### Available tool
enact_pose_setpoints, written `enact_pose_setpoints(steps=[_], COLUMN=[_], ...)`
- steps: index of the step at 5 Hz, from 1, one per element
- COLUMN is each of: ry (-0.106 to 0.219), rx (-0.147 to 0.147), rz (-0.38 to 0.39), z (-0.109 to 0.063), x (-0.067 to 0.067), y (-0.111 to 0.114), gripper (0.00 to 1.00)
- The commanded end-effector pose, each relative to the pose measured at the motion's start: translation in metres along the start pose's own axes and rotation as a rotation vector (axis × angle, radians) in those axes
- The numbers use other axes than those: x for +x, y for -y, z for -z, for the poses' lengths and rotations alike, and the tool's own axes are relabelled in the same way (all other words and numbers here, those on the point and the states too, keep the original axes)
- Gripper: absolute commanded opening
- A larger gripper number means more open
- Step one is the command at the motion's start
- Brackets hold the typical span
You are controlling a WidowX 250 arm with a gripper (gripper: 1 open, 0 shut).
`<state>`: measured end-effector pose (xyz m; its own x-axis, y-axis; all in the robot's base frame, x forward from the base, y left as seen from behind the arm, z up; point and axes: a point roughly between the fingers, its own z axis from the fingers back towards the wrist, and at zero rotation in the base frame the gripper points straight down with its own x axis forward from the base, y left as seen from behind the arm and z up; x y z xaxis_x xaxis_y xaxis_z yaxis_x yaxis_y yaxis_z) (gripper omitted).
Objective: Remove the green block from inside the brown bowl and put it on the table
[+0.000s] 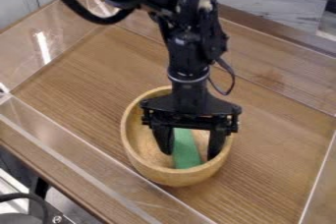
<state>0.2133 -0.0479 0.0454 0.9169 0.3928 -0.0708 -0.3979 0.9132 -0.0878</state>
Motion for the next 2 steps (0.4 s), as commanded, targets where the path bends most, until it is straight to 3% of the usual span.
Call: enact_pose_setpoints(steps=[1,2], ry=[0.024,0.026], rx=[-0.017,-0.021], rz=[-0.023,-0.052], z=[-0.0022,-0.0011], x=[-0.0043,-0.0107], y=[0.0078,0.0127], gripper=[1.00,1.00])
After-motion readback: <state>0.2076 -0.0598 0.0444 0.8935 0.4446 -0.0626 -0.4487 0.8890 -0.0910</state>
